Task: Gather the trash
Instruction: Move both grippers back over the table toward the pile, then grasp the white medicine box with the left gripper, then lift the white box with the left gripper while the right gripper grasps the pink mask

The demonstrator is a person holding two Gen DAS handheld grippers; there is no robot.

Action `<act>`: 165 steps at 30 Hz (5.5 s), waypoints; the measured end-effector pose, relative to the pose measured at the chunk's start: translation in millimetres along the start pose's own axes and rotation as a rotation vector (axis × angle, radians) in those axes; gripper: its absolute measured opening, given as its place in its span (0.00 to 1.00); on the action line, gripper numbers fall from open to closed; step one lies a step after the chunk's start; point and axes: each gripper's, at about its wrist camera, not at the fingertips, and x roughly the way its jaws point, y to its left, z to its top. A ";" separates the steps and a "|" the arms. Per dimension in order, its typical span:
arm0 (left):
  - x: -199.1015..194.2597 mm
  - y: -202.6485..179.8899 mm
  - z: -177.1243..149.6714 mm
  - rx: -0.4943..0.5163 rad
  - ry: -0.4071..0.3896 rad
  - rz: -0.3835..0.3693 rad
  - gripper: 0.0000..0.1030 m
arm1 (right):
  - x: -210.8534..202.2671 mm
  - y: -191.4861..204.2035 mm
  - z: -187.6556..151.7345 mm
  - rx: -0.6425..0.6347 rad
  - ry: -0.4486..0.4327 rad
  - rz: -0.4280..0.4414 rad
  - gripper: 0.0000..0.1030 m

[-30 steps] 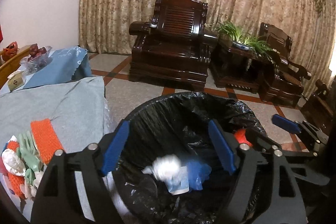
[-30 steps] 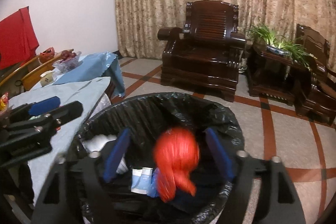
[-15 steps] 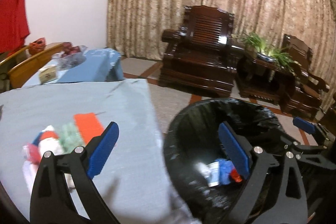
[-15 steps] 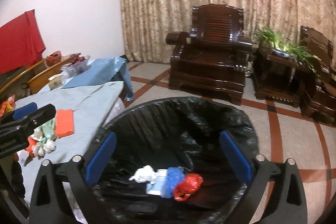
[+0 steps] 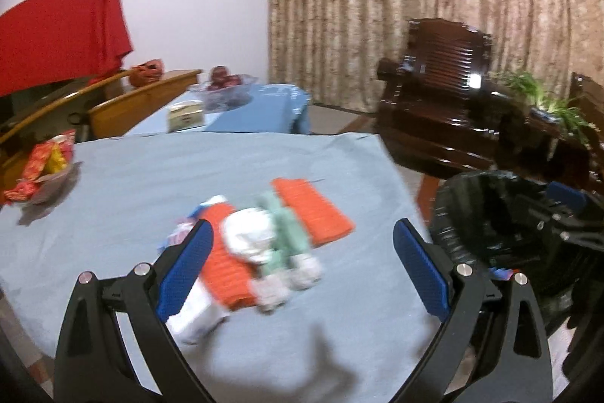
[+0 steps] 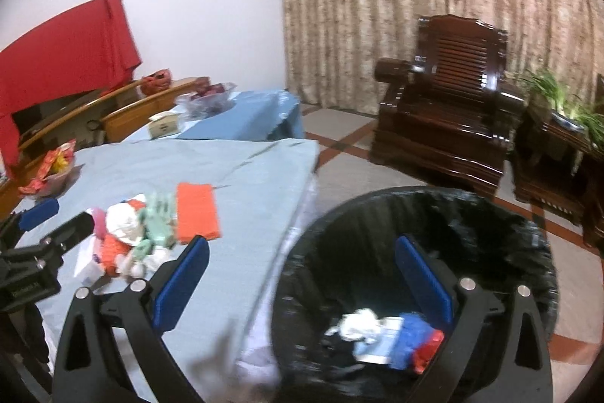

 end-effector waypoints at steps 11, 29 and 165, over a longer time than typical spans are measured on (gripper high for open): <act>18.3 64.6 -33.5 -0.093 0.090 0.137 0.91 | 34.3 61.9 -18.4 -0.079 0.053 0.092 0.94; 70.2 97.1 -76.3 -0.142 0.223 0.196 0.91 | 75.5 96.7 -32.1 -0.110 0.122 0.142 0.94; 21.7 272.4 -88.6 -0.312 0.195 0.291 0.53 | 128.1 310.9 -71.6 -0.364 0.261 0.370 0.38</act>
